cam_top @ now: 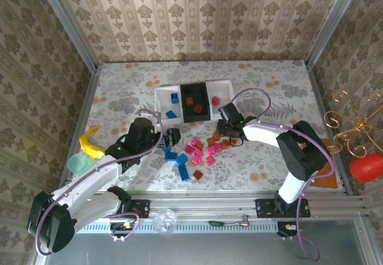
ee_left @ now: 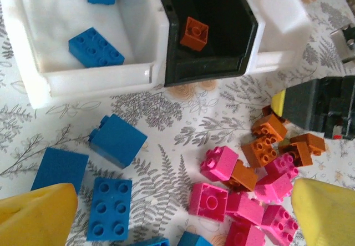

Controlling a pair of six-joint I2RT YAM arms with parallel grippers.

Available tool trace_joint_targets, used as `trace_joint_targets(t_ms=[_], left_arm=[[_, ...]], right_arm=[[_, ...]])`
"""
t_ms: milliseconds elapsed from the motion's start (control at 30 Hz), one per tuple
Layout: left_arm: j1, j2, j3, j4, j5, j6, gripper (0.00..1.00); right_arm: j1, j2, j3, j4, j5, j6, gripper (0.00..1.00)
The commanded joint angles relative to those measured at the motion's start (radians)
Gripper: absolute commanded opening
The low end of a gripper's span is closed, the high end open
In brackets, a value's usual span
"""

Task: Sort the legos into containers by color
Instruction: Pick up the lego from the center of the table, then place the lego in the container.

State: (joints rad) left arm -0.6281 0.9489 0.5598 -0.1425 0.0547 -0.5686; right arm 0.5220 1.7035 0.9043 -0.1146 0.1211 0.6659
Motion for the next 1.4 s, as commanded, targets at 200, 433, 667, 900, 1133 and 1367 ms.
trace_joint_targets(t_ms=[200,433,667,900,1133,1367], left_arm=[[0.004,-0.049,-0.038,-0.061,-0.031,-0.017,1.00],[0.006,-0.112,-0.079,-0.083,-0.057,-0.033,1.00],[0.013,-0.197,-0.074,-0.197,-0.115,-0.048,1.00],[0.036,-0.287,-0.076,-0.295,-0.131,-0.052,1.00],[0.050,-0.263,-0.093,-0.278,-0.086,-0.055,1.00],[0.090,-0.129,-0.076,-0.226,-0.037,-0.039,0.91]], right_arm=[[-0.018,-0.197,-0.054,-0.069,0.028,-0.052,0.20],[0.065,-0.176,0.168,-0.102,-0.039,-0.165,0.19],[0.095,0.088,0.468,-0.101,-0.031,-0.190,0.19],[0.092,0.335,0.736,-0.193,0.067,-0.206,0.20],[0.078,0.471,0.928,-0.281,0.056,-0.208,0.48],[0.098,0.317,0.806,-0.213,0.017,-0.220,0.67]])
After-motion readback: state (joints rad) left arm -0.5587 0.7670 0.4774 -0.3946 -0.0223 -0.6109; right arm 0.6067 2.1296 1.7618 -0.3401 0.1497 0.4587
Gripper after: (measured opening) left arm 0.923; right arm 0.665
